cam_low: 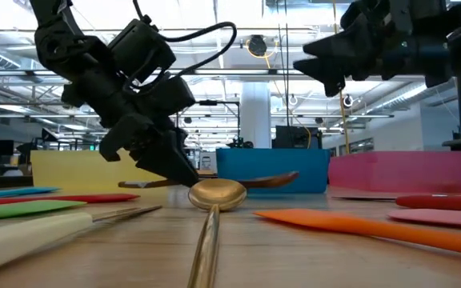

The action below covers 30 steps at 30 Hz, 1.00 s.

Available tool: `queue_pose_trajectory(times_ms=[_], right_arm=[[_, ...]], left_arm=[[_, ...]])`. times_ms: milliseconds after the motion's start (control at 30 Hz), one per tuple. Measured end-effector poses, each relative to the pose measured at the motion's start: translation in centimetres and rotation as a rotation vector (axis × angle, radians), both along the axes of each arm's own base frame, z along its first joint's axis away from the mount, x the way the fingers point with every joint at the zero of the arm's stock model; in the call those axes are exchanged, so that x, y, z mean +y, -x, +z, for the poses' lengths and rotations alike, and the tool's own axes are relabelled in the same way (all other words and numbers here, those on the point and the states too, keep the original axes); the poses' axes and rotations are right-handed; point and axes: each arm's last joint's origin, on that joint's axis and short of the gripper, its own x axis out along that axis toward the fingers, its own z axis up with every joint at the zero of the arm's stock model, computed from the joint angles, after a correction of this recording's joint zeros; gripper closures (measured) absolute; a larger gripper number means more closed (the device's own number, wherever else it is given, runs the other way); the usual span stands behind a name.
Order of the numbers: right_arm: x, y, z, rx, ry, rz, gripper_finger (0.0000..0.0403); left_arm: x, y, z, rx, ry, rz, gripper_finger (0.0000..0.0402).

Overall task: Pick & Place Kitchen Items
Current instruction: Put the brown serving spoon into the red bin

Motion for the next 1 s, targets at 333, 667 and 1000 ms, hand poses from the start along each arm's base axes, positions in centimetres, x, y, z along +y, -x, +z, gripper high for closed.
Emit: queue_pose_trajectory(times_ms=[333, 667, 1000], right_arm=[[2.1, -4.1, 0.0, -0.065, 0.019, 0.064, 0.0207], [2.6, -9.0, 2.1, 0.165, 0.054, -0.047, 0.0207], [2.4, -10.8, 1.5, 0.326, 0.2, -0.251, 0.0207]], left_arm=[[-0.3, -1.2, 1.9, 0.016, -0.147, -0.078, 0.0351], [-1.1, -0.3, 7.6, -0.036, -0.249, -0.053, 0.0345], [-1.4, 0.6, 9.3, -0.053, -0.523, 0.043, 0.0356]])
